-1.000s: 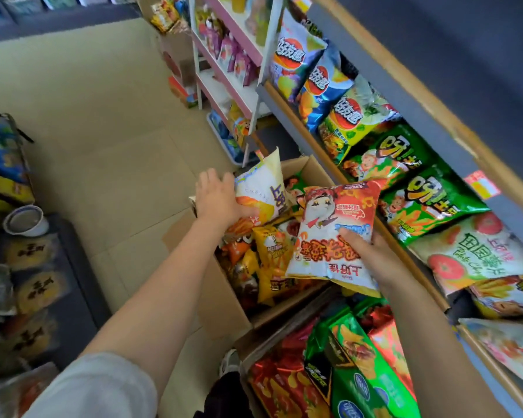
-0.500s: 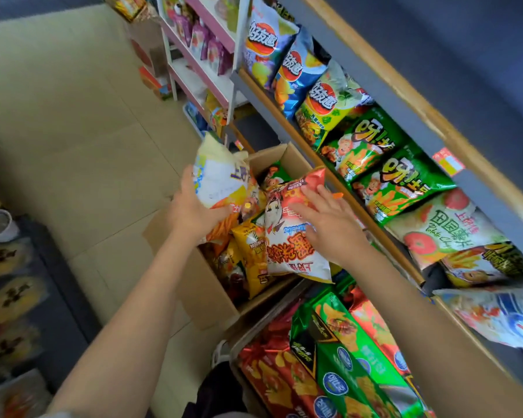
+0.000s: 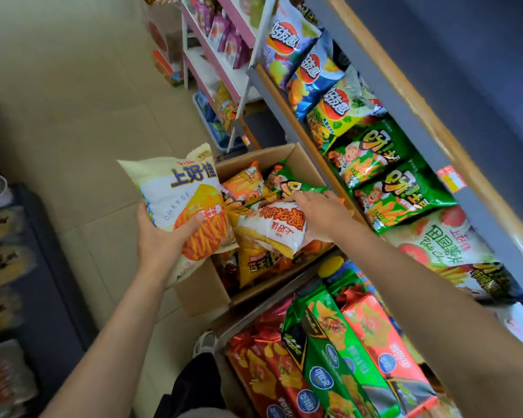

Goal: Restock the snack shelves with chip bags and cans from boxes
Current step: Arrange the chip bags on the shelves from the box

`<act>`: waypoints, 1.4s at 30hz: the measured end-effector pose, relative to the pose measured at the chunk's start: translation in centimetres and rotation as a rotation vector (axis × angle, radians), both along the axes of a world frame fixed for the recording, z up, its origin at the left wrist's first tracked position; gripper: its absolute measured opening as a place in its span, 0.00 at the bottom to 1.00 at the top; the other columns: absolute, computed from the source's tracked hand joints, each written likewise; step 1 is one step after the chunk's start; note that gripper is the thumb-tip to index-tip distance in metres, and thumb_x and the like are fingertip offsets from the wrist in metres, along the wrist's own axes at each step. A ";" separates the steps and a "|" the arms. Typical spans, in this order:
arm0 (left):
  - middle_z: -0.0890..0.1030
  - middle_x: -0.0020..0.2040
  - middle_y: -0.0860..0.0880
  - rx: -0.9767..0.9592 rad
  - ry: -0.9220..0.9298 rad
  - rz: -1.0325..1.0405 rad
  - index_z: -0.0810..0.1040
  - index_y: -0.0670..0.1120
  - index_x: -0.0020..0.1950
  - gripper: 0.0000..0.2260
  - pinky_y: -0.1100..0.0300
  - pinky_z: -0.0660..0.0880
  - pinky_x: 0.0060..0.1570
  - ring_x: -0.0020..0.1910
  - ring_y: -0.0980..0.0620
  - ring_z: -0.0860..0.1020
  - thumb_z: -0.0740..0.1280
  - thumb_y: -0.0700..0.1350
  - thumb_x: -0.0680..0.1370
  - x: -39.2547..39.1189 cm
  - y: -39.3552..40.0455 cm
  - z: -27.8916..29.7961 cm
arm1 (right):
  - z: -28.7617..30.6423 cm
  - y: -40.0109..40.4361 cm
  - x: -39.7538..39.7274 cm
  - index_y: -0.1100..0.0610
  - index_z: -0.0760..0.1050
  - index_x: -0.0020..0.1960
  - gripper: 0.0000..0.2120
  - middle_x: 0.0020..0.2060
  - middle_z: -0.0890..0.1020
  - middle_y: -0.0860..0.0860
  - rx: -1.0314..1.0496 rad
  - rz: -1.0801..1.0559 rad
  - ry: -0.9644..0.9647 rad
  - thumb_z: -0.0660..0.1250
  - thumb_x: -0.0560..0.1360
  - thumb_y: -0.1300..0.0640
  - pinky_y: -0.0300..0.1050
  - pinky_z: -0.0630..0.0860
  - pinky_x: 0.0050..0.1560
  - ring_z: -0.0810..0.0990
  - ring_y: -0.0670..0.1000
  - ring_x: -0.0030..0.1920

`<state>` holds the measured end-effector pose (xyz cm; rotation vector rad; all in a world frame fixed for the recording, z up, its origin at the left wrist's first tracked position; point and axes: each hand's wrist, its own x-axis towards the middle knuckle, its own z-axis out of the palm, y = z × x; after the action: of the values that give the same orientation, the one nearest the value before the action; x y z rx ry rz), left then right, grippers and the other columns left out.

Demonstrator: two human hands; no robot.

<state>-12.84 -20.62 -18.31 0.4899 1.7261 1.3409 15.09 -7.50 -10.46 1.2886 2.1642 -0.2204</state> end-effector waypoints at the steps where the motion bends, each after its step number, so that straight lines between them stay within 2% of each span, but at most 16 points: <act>1: 0.82 0.60 0.58 0.001 -0.005 0.038 0.66 0.55 0.72 0.50 0.46 0.77 0.62 0.58 0.56 0.82 0.84 0.62 0.54 -0.3 -0.2 -0.1 | 0.1 0.1 0.3 0.52 0.55 0.77 0.53 0.69 0.70 0.54 0.025 -0.076 0.044 0.77 0.62 0.35 0.58 0.62 0.70 0.69 0.57 0.70; 5: 0.82 0.60 0.58 -0.016 -0.033 0.069 0.66 0.56 0.72 0.52 0.45 0.78 0.61 0.57 0.56 0.82 0.84 0.62 0.53 -0.7 -0.4 -0.1 | 0.2 0.4 1.1 0.51 0.56 0.76 0.42 0.71 0.69 0.57 0.096 -0.499 0.258 0.66 0.72 0.31 0.58 0.70 0.66 0.71 0.61 0.68; 7: 0.82 0.60 0.58 -0.021 -0.023 0.031 0.66 0.56 0.72 0.51 0.45 0.78 0.61 0.57 0.56 0.82 0.84 0.63 0.53 0.1 -0.2 0.1 | -0.2 0.5 0.7 0.53 0.59 0.75 0.37 0.69 0.72 0.56 0.012 -0.629 0.385 0.66 0.75 0.34 0.50 0.72 0.57 0.74 0.59 0.66; 9: 0.81 0.61 0.57 -0.036 -0.001 -0.014 0.66 0.55 0.73 0.49 0.47 0.77 0.62 0.58 0.57 0.81 0.84 0.60 0.56 1.5 0.0 0.5 | -0.7 0.4 0.0 0.55 0.66 0.70 0.31 0.65 0.74 0.55 -0.021 -0.632 0.520 0.71 0.75 0.42 0.44 0.68 0.50 0.74 0.58 0.63; 11: 0.80 0.62 0.56 -0.041 -0.018 -0.032 0.65 0.53 0.74 0.47 0.49 0.77 0.63 0.58 0.57 0.80 0.84 0.54 0.60 3.0 0.2 0.5 | -1.1 0.7 -0.4 0.56 0.70 0.60 0.26 0.59 0.70 0.55 0.040 -0.554 0.552 0.77 0.71 0.46 0.44 0.67 0.49 0.72 0.57 0.61; 13: 0.80 0.62 0.57 -0.051 -0.037 -0.010 0.65 0.53 0.74 0.47 0.49 0.77 0.63 0.59 0.57 0.80 0.84 0.54 0.59 4.2 0.4 0.4 | -1.3 1.4 -0.4 0.59 0.71 0.53 0.26 0.54 0.68 0.53 0.065 -0.539 0.561 0.80 0.67 0.47 0.47 0.69 0.49 0.71 0.56 0.59; 17: 0.80 0.61 0.56 -0.099 -0.074 0.039 0.64 0.53 0.74 0.46 0.48 0.76 0.64 0.58 0.55 0.80 0.84 0.54 0.61 5.3 0.6 -0.1 | -1.5 2.5 -0.6 0.60 0.68 0.49 0.28 0.43 0.72 0.50 -0.023 -0.679 0.581 0.80 0.66 0.44 0.42 0.68 0.38 0.72 0.49 0.41; 18: 0.80 0.61 0.56 -0.109 -0.083 0.049 0.64 0.53 0.74 0.47 0.48 0.76 0.63 0.58 0.55 0.80 0.83 0.56 0.60 5.4 0.7 -0.1 | -1.5 2.6 -0.7 0.59 0.69 0.53 0.30 0.45 0.74 0.51 -0.064 -0.709 0.578 0.80 0.65 0.42 0.41 0.70 0.41 0.74 0.50 0.44; 19: 0.80 0.61 0.56 -0.109 -0.085 0.060 0.65 0.53 0.73 0.47 0.48 0.77 0.63 0.58 0.56 0.81 0.83 0.56 0.59 5.5 0.8 -0.2 | -1.5 2.7 -0.9 0.59 0.69 0.62 0.38 0.54 0.75 0.53 -0.095 -0.723 0.556 0.80 0.63 0.39 0.44 0.74 0.50 0.76 0.52 0.54; 20: 0.81 0.60 0.56 -0.112 -0.093 0.075 0.66 0.53 0.72 0.45 0.48 0.78 0.62 0.57 0.56 0.81 0.83 0.55 0.60 5.6 0.8 -0.3 | -1.6 2.8 -1.0 0.58 0.65 0.71 0.49 0.65 0.73 0.56 -0.107 -0.708 0.497 0.79 0.62 0.35 0.51 0.74 0.60 0.73 0.56 0.65; 22: 0.81 0.59 0.56 -0.118 -0.120 0.104 0.66 0.52 0.72 0.42 0.53 0.79 0.58 0.55 0.58 0.82 0.83 0.52 0.63 5.5 0.8 -0.4 | -1.8 2.8 -1.4 0.51 0.63 0.76 0.54 0.73 0.65 0.57 -0.109 -0.638 0.358 0.74 0.58 0.25 0.60 0.68 0.68 0.63 0.60 0.73; 25: 0.81 0.59 0.55 -0.133 -0.122 0.136 0.66 0.53 0.72 0.39 0.61 0.78 0.53 0.52 0.62 0.81 0.82 0.50 0.67 5.5 0.6 -0.2 | -2.0 2.1 -2.4 0.54 0.62 0.73 0.52 0.70 0.63 0.56 -0.087 -0.578 0.322 0.74 0.60 0.27 0.58 0.67 0.67 0.61 0.59 0.72; 29: 0.81 0.58 0.56 -0.132 -0.144 0.171 0.66 0.54 0.70 0.38 0.52 0.79 0.60 0.53 0.59 0.82 0.82 0.49 0.66 5.2 0.1 0.1 | -3.2 0.9 -2.9 0.56 0.56 0.70 0.51 0.61 0.71 0.49 -0.191 -0.752 0.591 0.81 0.61 0.37 0.51 0.73 0.61 0.73 0.53 0.65; 34: 0.83 0.58 0.56 -0.033 -0.145 0.101 0.69 0.54 0.69 0.38 0.50 0.80 0.58 0.53 0.57 0.83 0.83 0.51 0.63 5.2 -0.3 2.0 | -1.1 -0.7 -2.7 0.44 0.50 0.78 0.56 0.72 0.68 0.45 -0.120 -0.792 0.922 0.80 0.62 0.37 0.53 0.68 0.72 0.68 0.46 0.69; 37: 0.83 0.58 0.55 0.051 -0.129 0.032 0.69 0.53 0.70 0.41 0.50 0.80 0.57 0.55 0.56 0.83 0.83 0.51 0.62 5.8 0.2 4.9 | 2.6 -1.9 -1.5 0.40 0.55 0.77 0.50 0.70 0.69 0.43 0.014 -0.789 1.119 0.79 0.64 0.38 0.51 0.69 0.72 0.70 0.44 0.69; 42: 0.82 0.56 0.58 0.194 -0.064 -0.183 0.68 0.51 0.72 0.36 0.66 0.80 0.47 0.49 0.64 0.82 0.80 0.40 0.68 9.9 1.8 12.1 | 10.5 -6.5 4.6 0.31 0.56 0.75 0.45 0.64 0.78 0.50 0.320 -0.840 1.178 0.74 0.64 0.31 0.52 0.74 0.66 0.79 0.48 0.60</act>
<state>-2.96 -18.86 -6.17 0.6899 1.4688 1.3815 19.69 -13.99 0.08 2.6783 2.3582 -1.2724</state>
